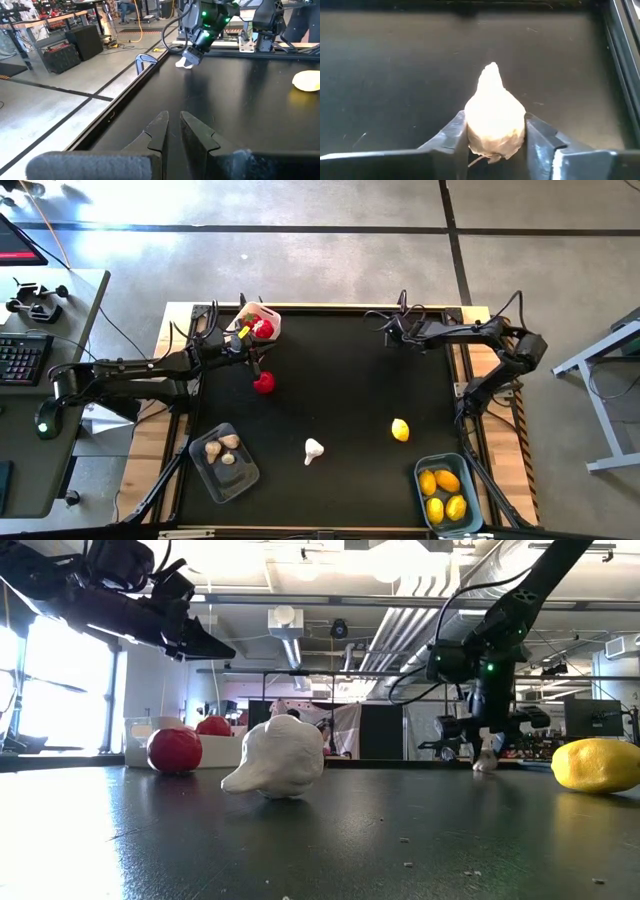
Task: Sort produce into baskets
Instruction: Put the white garlic into the transparent bin
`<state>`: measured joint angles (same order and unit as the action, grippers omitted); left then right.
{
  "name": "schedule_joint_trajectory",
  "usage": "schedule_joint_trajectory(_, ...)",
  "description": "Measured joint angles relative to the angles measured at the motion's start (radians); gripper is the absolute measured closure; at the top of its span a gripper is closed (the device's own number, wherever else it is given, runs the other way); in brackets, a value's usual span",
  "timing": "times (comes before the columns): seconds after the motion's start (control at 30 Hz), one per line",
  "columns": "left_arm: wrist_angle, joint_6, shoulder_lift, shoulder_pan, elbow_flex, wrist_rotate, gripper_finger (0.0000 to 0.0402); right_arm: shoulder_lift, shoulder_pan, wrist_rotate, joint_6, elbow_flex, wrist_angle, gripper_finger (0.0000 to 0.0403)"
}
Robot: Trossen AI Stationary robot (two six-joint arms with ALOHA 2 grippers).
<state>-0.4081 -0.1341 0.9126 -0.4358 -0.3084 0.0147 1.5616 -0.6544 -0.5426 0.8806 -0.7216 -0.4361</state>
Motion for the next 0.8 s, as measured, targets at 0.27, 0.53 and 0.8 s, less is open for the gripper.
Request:
schedule_joint_trajectory(0.27, -0.001, 0.000, 0.000, 0.000, 0.000, 0.000, 0.0369, -0.003, 0.049, 0.088, -0.165, -0.048, 0.015, 0.0290)
schedule_joint_trajectory(0.53, -0.018, 0.001, 0.000, 0.000, 0.000, 0.000, 0.0369, -0.003, 0.182, 0.420, -0.392, -0.066, 0.272, 0.0293)
schedule_joint_trajectory(0.8, -0.066, 0.030, 0.000, 0.002, 0.000, 0.010, 0.0369, -0.003, 0.311, 0.628, -0.479, -0.065, 0.574, 0.0293)
